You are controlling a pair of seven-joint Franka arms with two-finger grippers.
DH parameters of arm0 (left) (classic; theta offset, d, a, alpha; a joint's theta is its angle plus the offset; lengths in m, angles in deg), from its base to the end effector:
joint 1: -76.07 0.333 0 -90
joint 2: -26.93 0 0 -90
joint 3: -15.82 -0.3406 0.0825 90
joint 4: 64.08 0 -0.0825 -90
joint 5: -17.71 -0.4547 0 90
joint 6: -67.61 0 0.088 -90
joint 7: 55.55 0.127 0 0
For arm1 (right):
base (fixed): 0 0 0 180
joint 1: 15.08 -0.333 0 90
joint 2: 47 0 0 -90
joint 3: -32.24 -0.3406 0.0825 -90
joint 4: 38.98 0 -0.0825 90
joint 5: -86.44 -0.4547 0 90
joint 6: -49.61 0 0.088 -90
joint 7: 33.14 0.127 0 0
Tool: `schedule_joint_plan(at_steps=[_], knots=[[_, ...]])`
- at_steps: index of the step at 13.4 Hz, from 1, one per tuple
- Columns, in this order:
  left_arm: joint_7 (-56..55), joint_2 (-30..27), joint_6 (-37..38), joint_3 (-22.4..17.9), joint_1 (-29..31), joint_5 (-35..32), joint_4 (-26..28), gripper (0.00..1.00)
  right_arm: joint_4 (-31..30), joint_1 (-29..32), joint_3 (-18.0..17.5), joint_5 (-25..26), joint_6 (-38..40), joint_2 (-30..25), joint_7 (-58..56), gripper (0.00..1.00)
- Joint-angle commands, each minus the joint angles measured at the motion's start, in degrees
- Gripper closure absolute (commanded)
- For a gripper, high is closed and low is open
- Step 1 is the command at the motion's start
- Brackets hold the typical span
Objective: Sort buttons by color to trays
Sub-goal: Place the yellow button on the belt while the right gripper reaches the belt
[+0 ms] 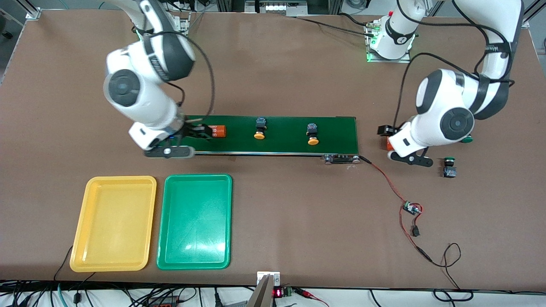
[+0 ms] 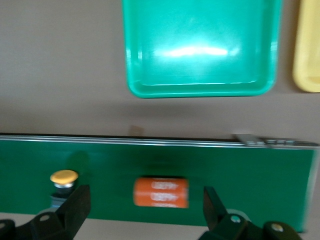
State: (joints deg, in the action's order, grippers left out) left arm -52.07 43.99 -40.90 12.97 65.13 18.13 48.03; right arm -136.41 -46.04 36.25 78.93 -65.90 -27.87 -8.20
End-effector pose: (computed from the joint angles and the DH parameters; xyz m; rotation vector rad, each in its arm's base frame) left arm 0.6147 -0.0884 0.2615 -3.0536 0.3031 0.5577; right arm 0.6348 0.3381 0.3705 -3.0624 0.0288 0.0871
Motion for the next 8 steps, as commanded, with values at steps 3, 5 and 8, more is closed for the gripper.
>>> schedule_joint_plan(at_steps=[3,5,8], knots=[[2.94,2.98,-9.83,-2.69,-0.75,-2.18,6.77,0.00,1.19,-7.52,0.74,-0.58,-3.84,5.82,10.47,0.00],[3.55,3.07,-17.23,-2.69,-0.75,-2.27,11.53,0.00,1.89,-9.90,0.74,-0.67,-6.03,7.75,12.85,0.00],[4.61,3.24,-20.16,-2.69,-0.75,-2.27,14.53,0.00,2.77,-11.40,0.74,-0.67,-6.74,10.57,12.94,0.00]])
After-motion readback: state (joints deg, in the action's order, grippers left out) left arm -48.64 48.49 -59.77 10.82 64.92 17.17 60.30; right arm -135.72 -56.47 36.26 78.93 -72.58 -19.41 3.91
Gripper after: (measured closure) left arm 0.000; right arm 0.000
